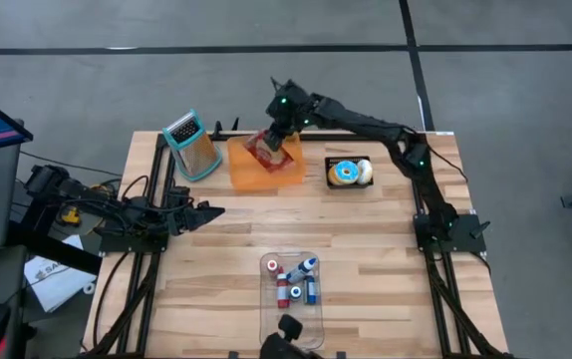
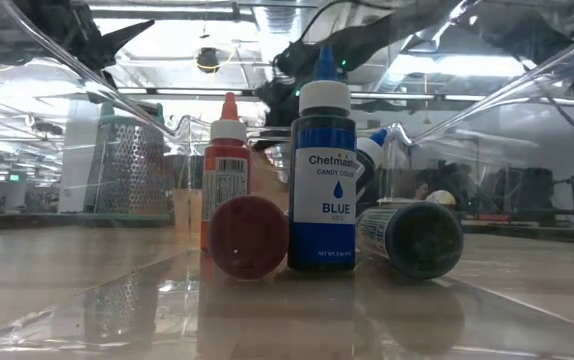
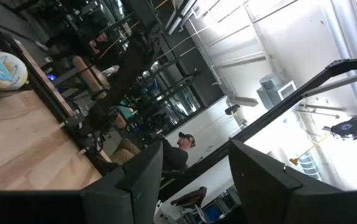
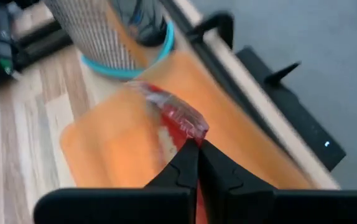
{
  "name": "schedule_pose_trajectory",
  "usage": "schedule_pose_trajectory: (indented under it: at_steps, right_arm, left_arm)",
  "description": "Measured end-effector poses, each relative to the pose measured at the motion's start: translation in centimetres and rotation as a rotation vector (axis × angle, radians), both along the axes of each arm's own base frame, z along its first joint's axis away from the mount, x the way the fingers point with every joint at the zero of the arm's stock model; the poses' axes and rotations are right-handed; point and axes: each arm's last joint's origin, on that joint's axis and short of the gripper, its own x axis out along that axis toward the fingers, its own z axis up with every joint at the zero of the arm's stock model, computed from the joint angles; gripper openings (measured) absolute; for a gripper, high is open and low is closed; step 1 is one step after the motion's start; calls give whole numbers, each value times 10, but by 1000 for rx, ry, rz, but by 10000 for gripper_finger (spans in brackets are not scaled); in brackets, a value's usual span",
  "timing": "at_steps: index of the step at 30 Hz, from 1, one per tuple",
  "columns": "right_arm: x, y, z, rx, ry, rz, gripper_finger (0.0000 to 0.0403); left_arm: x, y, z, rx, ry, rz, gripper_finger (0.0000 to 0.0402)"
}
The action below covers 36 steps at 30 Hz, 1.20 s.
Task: Pick & Place Food Item
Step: Put the red popcorn bag into the orange bin
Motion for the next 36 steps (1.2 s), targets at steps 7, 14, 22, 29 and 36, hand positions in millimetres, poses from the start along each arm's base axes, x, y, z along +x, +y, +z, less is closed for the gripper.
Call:
schedule_pose_trajectory:
  at_steps: [7, 14, 22, 29, 36]
  right_arm:
    - [15, 10, -29, 57, 47, 39, 0]
    - [13, 9, -26, 75, 34, 16, 29]
    - [-4, -3, -34, 126, 159, -73, 109]
    - [-18, -3, -41, 156, 301, -93, 120]
    - [-16, 15, -45, 169, 387, -46, 111]
  left_arm:
    - [0, 0, 0, -5, -1, 4, 182]
    - [0, 0, 0, -6, -1, 3, 182]
    - [0, 0, 0, -5, -1, 0, 182]
    - [0, 0, 0, -1, -2, -9, 182]
    - [0, 0, 0, -2, -2, -10, 182]
